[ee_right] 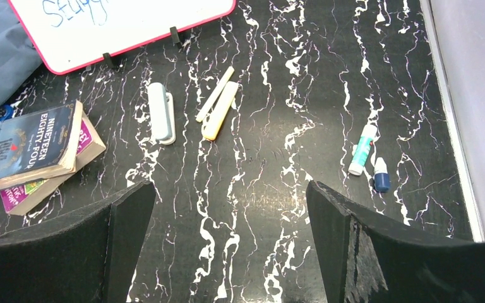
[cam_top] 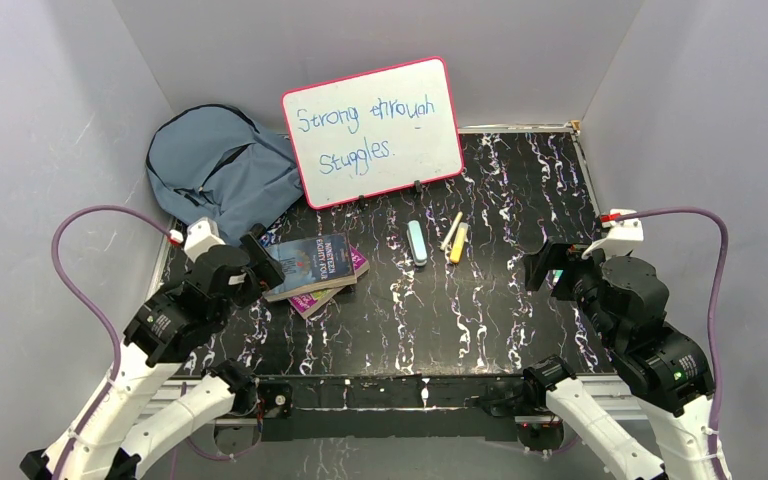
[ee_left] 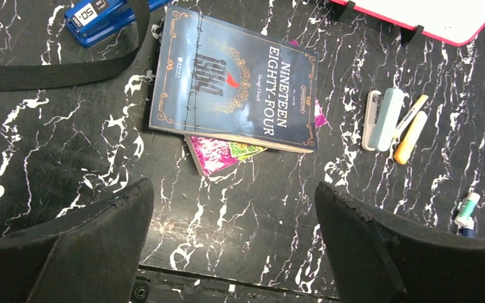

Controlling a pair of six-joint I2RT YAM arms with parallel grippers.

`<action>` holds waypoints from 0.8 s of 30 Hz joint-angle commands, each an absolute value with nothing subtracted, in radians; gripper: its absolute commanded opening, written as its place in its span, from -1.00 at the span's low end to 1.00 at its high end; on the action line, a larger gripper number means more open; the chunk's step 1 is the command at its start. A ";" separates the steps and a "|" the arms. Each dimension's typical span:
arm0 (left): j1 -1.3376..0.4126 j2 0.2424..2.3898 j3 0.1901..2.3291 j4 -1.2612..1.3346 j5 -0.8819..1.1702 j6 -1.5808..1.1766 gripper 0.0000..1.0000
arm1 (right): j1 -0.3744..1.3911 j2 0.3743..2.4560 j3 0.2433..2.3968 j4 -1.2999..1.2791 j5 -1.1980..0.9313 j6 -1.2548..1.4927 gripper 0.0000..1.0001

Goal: Pack the student bag
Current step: Pick up the student bag at the corner of the board.

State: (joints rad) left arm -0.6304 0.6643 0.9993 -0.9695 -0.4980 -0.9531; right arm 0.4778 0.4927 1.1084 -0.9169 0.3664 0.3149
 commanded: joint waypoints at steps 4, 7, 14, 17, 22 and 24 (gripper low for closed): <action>-0.627 0.765 1.157 -0.959 -0.656 -0.833 0.92 | 0.476 0.500 1.112 -0.874 0.400 0.316 0.97; -0.627 0.850 1.281 -0.999 -0.738 -0.792 0.93 | 0.476 0.500 1.112 -0.875 0.400 0.315 0.97; -0.618 1.092 1.511 -0.879 -0.720 -0.514 0.93 | 0.476 0.508 1.126 -0.912 0.411 0.324 0.97; -0.498 1.162 1.520 -0.795 -0.601 -0.429 0.93 | 0.476 0.505 1.134 -0.931 0.418 0.335 0.97; -0.061 1.287 1.538 -0.744 -0.178 -0.424 0.90 | 0.476 0.479 1.145 -0.967 0.443 0.362 0.97; 0.026 1.355 1.591 -0.768 -0.134 -0.425 0.90 | 0.477 0.468 1.147 -0.970 0.435 0.362 0.97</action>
State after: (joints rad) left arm -0.1452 1.2926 1.5105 -0.7635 -0.3492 -0.4606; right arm 0.4778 0.4946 1.1091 -0.9680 0.4122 0.3424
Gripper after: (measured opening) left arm 0.954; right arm 0.985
